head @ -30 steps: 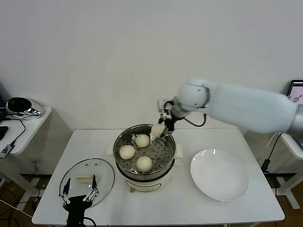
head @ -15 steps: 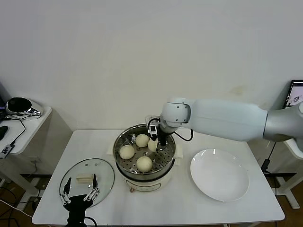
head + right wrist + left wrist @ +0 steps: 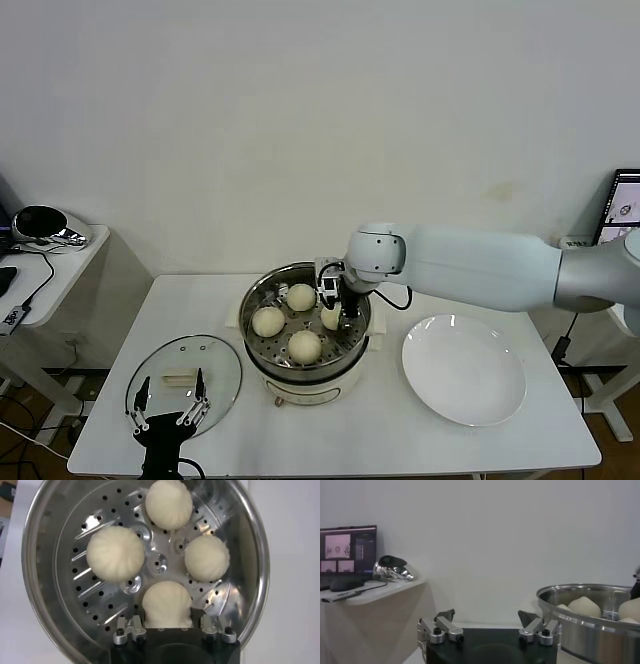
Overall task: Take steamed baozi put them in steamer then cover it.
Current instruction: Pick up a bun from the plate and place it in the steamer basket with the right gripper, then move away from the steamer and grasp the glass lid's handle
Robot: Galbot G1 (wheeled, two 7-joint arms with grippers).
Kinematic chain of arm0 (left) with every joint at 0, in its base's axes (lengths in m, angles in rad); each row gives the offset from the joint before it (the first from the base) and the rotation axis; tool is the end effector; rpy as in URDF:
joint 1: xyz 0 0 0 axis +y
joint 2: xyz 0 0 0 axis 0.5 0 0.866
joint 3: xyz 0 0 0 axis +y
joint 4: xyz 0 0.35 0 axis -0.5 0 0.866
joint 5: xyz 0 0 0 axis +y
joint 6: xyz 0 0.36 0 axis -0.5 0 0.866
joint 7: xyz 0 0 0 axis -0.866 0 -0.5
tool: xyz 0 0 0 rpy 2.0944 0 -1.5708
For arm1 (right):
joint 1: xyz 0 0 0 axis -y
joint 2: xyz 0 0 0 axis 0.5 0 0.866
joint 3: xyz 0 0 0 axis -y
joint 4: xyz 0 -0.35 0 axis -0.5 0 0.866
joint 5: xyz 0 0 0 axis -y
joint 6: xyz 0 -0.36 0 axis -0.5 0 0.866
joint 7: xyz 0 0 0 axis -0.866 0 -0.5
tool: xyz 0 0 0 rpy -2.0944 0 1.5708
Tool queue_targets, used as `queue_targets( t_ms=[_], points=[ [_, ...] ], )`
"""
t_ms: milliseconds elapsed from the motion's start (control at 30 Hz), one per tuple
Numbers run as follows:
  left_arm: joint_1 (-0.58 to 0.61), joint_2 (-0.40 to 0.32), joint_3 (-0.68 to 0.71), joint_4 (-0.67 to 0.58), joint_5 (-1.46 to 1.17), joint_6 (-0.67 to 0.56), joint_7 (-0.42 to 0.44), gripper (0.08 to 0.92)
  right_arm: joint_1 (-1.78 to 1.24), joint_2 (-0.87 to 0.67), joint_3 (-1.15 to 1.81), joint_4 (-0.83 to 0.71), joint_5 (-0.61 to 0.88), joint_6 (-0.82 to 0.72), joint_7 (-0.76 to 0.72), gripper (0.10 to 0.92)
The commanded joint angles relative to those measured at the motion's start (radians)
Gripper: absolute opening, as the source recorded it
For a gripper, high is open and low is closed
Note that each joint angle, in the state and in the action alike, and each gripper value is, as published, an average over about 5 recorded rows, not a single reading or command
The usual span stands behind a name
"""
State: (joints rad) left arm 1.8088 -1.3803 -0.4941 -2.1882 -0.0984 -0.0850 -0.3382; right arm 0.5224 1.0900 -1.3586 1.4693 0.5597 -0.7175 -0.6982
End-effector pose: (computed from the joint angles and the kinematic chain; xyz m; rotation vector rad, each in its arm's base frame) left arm 0.1153 0.0183 -0.3043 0.3081 -3.0623 -0.0549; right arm 0.5002 0.1235 -0.1103 1.2823 -1.4967 1.4059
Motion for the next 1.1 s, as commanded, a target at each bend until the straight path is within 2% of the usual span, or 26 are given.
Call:
queue_targets(
  t_ms=[33, 200, 367, 467, 567, 700, 833, 967, 1100],
  points=[
    [-0.001, -0.001, 0.0, 0.003, 0.001, 0.0, 0.0, 0.823, -0.017, -0.022, 0.019, 0.003, -0.028, -0.008, 0.009, 0.634],
    [-0.002, 0.001, -0.002, 0.003, 0.001, 0.002, 0.001, 0.823, 0.001, -0.07, 0.076, 0.038, -0.027, -0.007, 0.006, 0.774],
    [-0.008, 0.005, -0.007, 0.002, 0.0, 0.007, 0.002, 0.823, 0.005, -0.159, 0.161, 0.119, 0.023, -0.004, 0.041, 0.821],
    [-0.012, 0.007, -0.01, 0.005, -0.002, 0.007, 0.003, 0.823, -0.04, -0.245, 0.214, 0.205, 0.118, 0.047, 0.181, 0.822],
    [-0.012, 0.008, -0.013, 0.011, -0.003, 0.006, 0.004, 0.823, -0.156, -0.377, 0.289, 0.304, 0.207, 0.198, 0.403, 0.823],
    [-0.01, 0.014, -0.014, 0.017, -0.014, 0.004, 0.008, 0.823, -0.477, -0.555, 0.534, 0.4, 0.159, 0.433, 0.575, 0.823],
    [-0.01, 0.019, -0.015, 0.028, -0.025, 0.016, 0.002, 0.823, -0.878, -0.632, 0.858, 0.438, 0.061, 0.646, 0.656, 0.823],
    [-0.014, 0.021, -0.024, 0.05, -0.012, 0.034, -0.009, 0.823, -1.268, -0.591, 1.225, 0.44, -0.025, 0.779, 0.674, 0.823],
    [-0.025, 0.024, -0.046, 0.081, 0.104, 0.088, -0.028, 0.823, -1.583, -0.432, 1.585, 0.414, -0.12, 0.86, 0.656, 0.823]
  ],
)
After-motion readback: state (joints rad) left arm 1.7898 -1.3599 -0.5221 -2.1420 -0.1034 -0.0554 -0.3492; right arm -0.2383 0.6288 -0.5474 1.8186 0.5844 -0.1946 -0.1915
